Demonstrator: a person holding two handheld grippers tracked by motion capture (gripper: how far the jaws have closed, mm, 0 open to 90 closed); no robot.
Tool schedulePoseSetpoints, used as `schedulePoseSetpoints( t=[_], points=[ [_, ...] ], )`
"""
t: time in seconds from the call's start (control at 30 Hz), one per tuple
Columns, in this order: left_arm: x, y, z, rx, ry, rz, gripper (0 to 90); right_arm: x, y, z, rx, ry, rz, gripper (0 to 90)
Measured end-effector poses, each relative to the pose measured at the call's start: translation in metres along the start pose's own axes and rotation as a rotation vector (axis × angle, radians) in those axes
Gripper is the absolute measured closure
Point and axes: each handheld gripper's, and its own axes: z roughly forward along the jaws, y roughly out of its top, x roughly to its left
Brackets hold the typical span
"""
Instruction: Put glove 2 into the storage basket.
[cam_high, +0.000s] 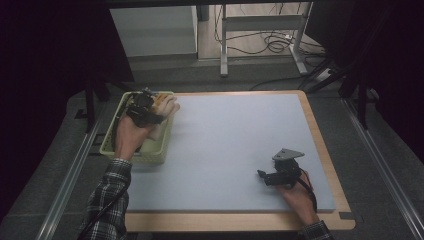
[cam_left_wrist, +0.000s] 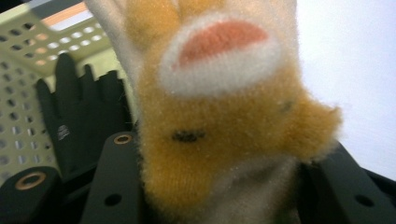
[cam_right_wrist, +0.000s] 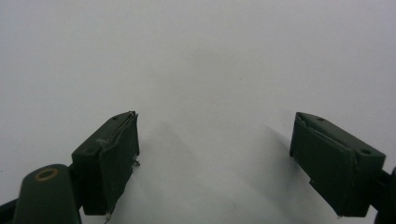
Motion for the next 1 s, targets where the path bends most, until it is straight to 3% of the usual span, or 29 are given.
schedulePoseSetpoints(
  t=[0.3,0.5,0.9,1.0],
  points=[
    [0.031,-0.008,0.020,0.036,0.044,-0.068,51.6,0.000,0.000,0.000,0.000,0.000,0.000,15.5],
    [0.037,-0.009,0.041,0.076,0.086,-0.069,51.0,0.000,0.000,0.000,0.000,0.001,0.002,15.5],
    [0.025,-0.003,0.085,0.158,0.071,-0.044,49.0,0.000,0.000,0.000,0.000,0.003,0.003,15.5],
    [0.025,-0.003,0.095,0.171,0.056,-0.054,48.3,0.000,0.000,0.000,0.000,0.003,0.002,15.5]
  ],
)
